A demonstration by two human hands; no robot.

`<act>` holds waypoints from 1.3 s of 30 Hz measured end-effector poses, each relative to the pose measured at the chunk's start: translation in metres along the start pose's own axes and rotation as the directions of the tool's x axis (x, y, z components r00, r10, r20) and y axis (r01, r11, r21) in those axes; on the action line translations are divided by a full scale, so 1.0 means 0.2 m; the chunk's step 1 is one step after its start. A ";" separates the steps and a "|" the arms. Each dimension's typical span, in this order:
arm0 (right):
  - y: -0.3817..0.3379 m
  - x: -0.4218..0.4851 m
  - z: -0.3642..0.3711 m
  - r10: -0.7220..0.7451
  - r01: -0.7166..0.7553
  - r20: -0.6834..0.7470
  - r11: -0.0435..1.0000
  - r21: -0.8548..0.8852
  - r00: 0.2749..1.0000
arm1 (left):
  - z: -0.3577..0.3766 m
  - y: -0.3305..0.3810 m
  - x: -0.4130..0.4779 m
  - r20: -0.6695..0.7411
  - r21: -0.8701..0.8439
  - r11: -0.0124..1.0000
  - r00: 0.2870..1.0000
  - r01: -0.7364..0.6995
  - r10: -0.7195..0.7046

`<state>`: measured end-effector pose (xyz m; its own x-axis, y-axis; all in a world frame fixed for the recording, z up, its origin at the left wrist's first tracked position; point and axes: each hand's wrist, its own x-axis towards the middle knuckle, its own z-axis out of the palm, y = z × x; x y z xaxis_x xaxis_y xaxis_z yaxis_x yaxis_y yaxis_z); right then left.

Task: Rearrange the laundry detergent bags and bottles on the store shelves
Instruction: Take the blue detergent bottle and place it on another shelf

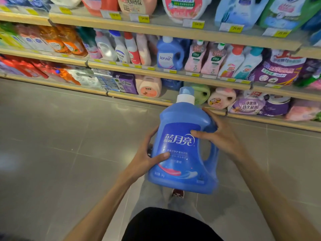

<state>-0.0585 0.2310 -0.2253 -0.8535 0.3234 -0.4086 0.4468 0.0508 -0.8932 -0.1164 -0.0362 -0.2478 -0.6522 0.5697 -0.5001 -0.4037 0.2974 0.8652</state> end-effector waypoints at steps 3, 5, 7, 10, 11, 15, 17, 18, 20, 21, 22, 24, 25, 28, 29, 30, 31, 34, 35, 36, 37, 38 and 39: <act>-0.01 0.14 0.12 0.029 -0.030 0.027 0.999 0.037 0.999 | -0.15 -0.02 0.10 0.006 -0.024 0.999 0.999 0.044 -0.044; 0.00 0.23 0.21 0.065 -0.067 0.035 0.997 0.043 0.997 | -0.26 -0.03 0.16 -0.006 -0.056 0.996 0.998 0.069 -0.069; 0.00 0.34 0.28 0.089 -0.089 0.026 0.995 0.036 0.996 | -0.36 -0.05 0.24 0.000 -0.062 0.994 0.996 0.092 -0.092; 0.04 0.52 0.40 0.093 -0.093 0.026 0.996 0.004 0.995 | -0.51 -0.09 0.40 0.023 -0.033 0.992 0.993 0.121 -0.120; 0.07 0.58 0.42 0.090 -0.090 0.022 0.996 -0.005 0.996 | -0.55 -0.11 0.46 0.029 -0.023 0.992 0.992 0.123 -0.122; 0.18 0.84 0.51 0.103 -0.103 -0.010 0.992 -0.078 0.995 | -0.70 -0.25 0.74 0.047 -0.009 0.993 0.992 0.120 -0.120; 0.26 0.98 0.54 0.115 -0.120 -0.047 0.988 -0.099 0.992 | -0.75 -0.33 0.89 0.048 -0.007 0.992 0.991 0.125 -0.124; 0.32 1.05 0.56 0.115 -0.121 -0.056 0.986 -0.112 0.992 | -0.77 -0.37 0.97 0.045 0.004 0.992 0.991 0.124 -0.124; 0.45 1.20 0.58 0.108 -0.115 -0.057 0.983 -0.143 0.993 | -0.80 -0.47 1.13 0.043 0.020 0.993 0.992 0.120 -0.120; 0.52 1.28 0.59 0.109 -0.118 -0.069 0.981 -0.153 0.992 | -0.81 -0.53 1.22 0.037 0.024 0.993 0.992 0.116 -0.117; 0.60 1.37 0.60 0.101 -0.113 -0.081 0.980 -0.166 0.992 | -0.83 -0.59 1.31 0.027 0.027 0.994 0.994 0.109 -0.110; 0.75 1.54 0.61 0.092 -0.107 -0.085 0.976 -0.190 0.992 | -0.85 -0.73 1.50 0.024 0.036 0.994 0.994 0.102 -0.103; 0.83 1.62 0.62 0.092 -0.107 -0.087 0.976 -0.190 0.992 | -0.86 -0.80 1.59 0.030 0.042 0.994 0.994 0.100 -0.101; 1.07 1.87 0.63 0.075 -0.095 -0.109 0.977 -0.191 0.991 | -0.89 -1.01 1.88 0.028 0.057 0.995 0.996 0.082 -0.084; 1.16 1.95 0.63 0.072 -0.091 -0.107 0.979 -0.181 0.992 | -0.90 -1.08 1.99 0.036 0.064 0.995 0.996 0.075 -0.077; 1.25 2.04 0.62 0.070 -0.088 -0.105 0.980 -0.178 0.992 | -0.91 -1.14 2.09 0.045 0.068 0.996 0.997 0.066 -0.069; 1.33 2.12 0.62 0.063 -0.081 -0.103 0.980 -0.181 0.993 | -0.91 -1.21 2.19 0.051 0.070 0.996 0.997 0.058 -0.061; 1.52 2.37 0.59 -0.001 -0.019 -0.105 0.981 -0.195 0.995 | -0.92 -1.38 2.50 0.050 0.075 0.997 0.998 0.034 -0.038; 1.58 2.45 0.58 -0.026 0.004 -0.109 0.980 -0.197 0.994 | -0.92 -1.43 2.59 0.053 0.082 0.996 0.998 0.024 -0.029; 1.64 2.53 0.56 -0.048 0.024 -0.111 0.978 -0.206 0.993 | -0.91 -1.48 2.68 0.054 0.085 0.996 0.998 0.013 -0.017; 1.69 2.61 0.54 -0.068 0.043 -0.105 0.974 -0.222 0.992 | -0.90 -1.52 2.77 0.051 0.088 0.996 0.999 -0.003 -0.001; 1.72 2.67 0.52 -0.075 0.052 -0.093 0.972 -0.229 0.993 | -0.89 -1.56 2.85 0.051 0.087 0.996 0.999 -0.023 0.019; 1.75 2.74 0.50 -0.072 0.051 -0.082 0.970 -0.238 0.994 | -0.88 -1.59 2.93 0.053 0.085 0.995 0.998 -0.044 0.040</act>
<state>-0.3960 0.3318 -0.7804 -0.8588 0.3949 -0.3266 0.4539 0.2906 -0.8423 -0.4831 0.0678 -0.8221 -0.6331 0.6208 -0.4624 -0.3185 0.3355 0.8866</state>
